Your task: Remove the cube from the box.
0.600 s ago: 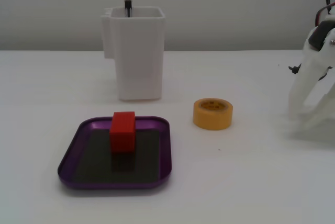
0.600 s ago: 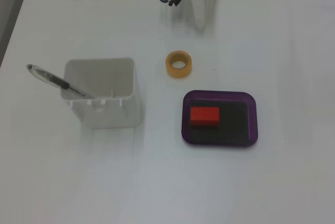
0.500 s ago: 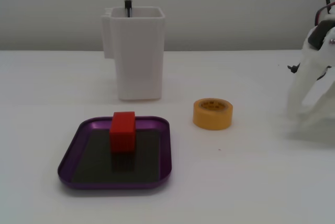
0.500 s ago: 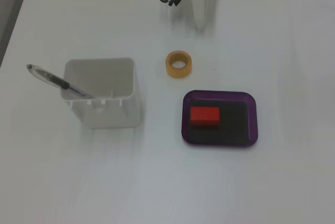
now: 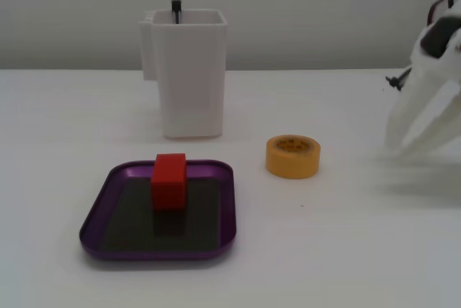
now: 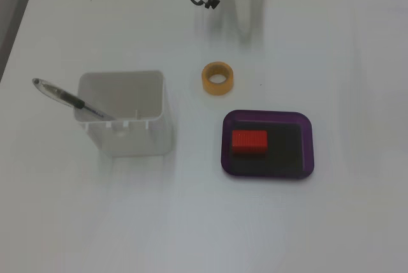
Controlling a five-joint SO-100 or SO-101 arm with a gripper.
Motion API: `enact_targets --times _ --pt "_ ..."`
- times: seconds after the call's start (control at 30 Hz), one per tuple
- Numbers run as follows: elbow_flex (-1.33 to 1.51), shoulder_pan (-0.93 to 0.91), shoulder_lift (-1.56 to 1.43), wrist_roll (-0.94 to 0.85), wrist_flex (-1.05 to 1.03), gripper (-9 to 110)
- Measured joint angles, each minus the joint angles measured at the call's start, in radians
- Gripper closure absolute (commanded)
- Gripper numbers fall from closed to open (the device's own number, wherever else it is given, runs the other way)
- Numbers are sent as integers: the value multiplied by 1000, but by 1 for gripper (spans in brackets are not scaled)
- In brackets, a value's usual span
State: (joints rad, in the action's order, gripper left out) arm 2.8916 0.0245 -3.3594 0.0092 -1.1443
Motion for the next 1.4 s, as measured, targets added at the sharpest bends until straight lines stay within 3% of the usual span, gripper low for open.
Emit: enact_targets --times 0.27,0.43,0.73,0.93,1.4 --pt "-368 0 213 0 38 100" --pt "-710 26 644 0 38 100" --pt "-1308 160 1482 0 -72 78" --pt "-1628 149 1873 52 -94 73" --pt "-1980 -12 2332 75 -97 74"
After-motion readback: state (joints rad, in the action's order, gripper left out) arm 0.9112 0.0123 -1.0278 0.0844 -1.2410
